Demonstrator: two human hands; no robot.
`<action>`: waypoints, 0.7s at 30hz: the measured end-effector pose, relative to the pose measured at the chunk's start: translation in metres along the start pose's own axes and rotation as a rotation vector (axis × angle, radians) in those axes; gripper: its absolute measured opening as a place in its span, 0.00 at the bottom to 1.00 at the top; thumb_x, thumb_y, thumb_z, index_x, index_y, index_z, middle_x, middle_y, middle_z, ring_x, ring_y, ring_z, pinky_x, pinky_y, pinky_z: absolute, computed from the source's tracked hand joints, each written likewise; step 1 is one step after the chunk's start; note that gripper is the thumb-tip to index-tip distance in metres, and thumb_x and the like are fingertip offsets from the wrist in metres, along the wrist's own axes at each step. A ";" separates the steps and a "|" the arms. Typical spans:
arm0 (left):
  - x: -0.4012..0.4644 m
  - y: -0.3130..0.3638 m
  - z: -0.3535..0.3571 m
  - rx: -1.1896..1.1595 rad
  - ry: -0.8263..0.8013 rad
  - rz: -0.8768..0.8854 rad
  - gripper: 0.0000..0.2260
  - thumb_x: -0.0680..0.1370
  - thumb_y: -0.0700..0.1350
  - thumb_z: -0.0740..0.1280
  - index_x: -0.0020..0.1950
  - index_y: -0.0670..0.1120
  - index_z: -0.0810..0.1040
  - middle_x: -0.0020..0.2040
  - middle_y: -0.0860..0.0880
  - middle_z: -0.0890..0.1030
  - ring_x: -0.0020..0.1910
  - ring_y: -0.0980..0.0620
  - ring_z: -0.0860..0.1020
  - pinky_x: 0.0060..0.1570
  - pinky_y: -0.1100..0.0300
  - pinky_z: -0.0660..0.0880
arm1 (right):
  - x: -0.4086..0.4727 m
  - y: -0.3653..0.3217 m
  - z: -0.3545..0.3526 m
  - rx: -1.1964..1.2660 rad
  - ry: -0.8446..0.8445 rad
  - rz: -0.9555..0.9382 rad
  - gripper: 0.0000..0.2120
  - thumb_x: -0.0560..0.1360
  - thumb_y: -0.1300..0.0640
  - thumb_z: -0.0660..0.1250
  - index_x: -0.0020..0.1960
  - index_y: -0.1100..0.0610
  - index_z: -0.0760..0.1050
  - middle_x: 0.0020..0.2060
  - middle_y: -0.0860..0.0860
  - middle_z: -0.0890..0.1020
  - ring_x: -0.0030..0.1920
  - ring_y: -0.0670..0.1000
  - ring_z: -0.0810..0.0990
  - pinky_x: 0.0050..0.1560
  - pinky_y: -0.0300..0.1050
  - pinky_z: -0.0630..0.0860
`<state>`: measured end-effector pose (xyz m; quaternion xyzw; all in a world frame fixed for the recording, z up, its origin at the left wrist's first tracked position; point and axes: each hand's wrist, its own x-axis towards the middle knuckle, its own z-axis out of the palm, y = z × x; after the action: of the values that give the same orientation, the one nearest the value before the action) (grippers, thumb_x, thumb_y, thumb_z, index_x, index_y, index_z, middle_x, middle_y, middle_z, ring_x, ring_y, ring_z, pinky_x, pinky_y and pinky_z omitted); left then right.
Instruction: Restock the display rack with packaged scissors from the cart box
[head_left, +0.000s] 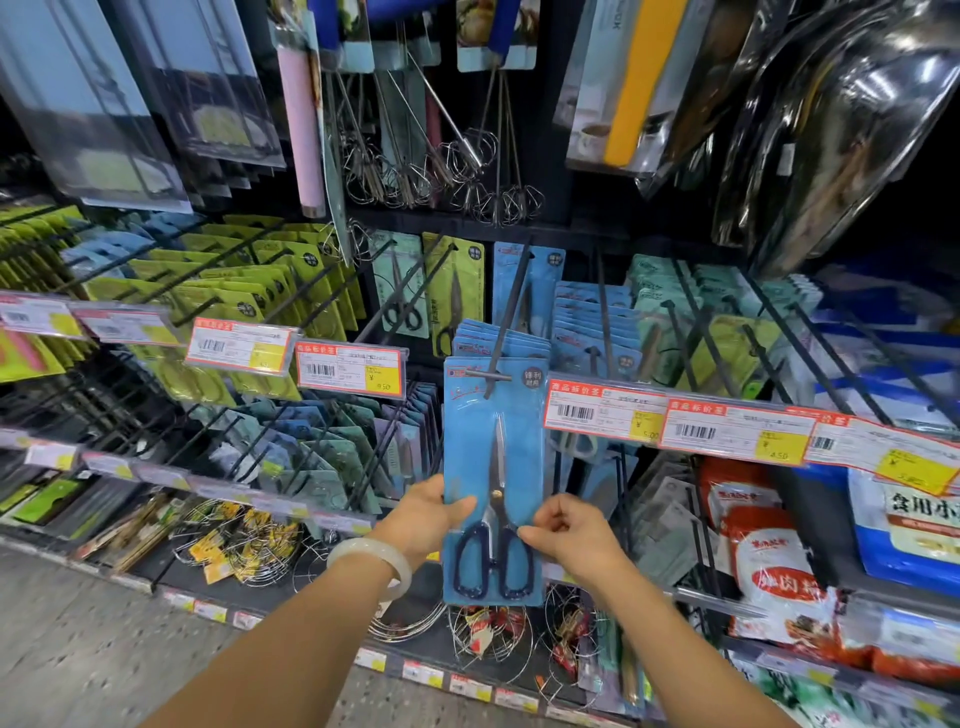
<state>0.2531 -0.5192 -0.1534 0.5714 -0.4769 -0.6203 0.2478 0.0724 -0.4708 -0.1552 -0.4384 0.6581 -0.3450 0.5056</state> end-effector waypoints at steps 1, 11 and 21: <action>-0.001 0.000 0.000 -0.005 -0.009 -0.004 0.12 0.79 0.39 0.63 0.62 0.42 0.75 0.58 0.42 0.81 0.58 0.42 0.79 0.60 0.41 0.74 | -0.001 0.001 -0.002 0.030 -0.025 0.005 0.10 0.70 0.66 0.71 0.38 0.55 0.72 0.35 0.50 0.73 0.37 0.47 0.72 0.48 0.45 0.76; -0.006 0.001 -0.006 -0.018 -0.040 -0.025 0.13 0.79 0.38 0.63 0.64 0.44 0.75 0.59 0.43 0.81 0.58 0.44 0.79 0.61 0.43 0.74 | -0.008 0.000 -0.002 0.411 -0.123 0.144 0.06 0.77 0.58 0.63 0.43 0.55 0.76 0.34 0.50 0.73 0.37 0.48 0.72 0.41 0.41 0.73; 0.004 0.000 -0.010 -0.020 -0.114 -0.059 0.13 0.79 0.39 0.63 0.64 0.43 0.75 0.58 0.44 0.81 0.58 0.44 0.79 0.61 0.43 0.75 | -0.001 0.000 0.004 0.384 0.079 0.154 0.05 0.71 0.63 0.70 0.38 0.59 0.75 0.39 0.55 0.80 0.40 0.53 0.78 0.46 0.47 0.78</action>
<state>0.2620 -0.5257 -0.1541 0.5465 -0.4668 -0.6635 0.2077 0.0761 -0.4699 -0.1557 -0.2685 0.6311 -0.4416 0.5785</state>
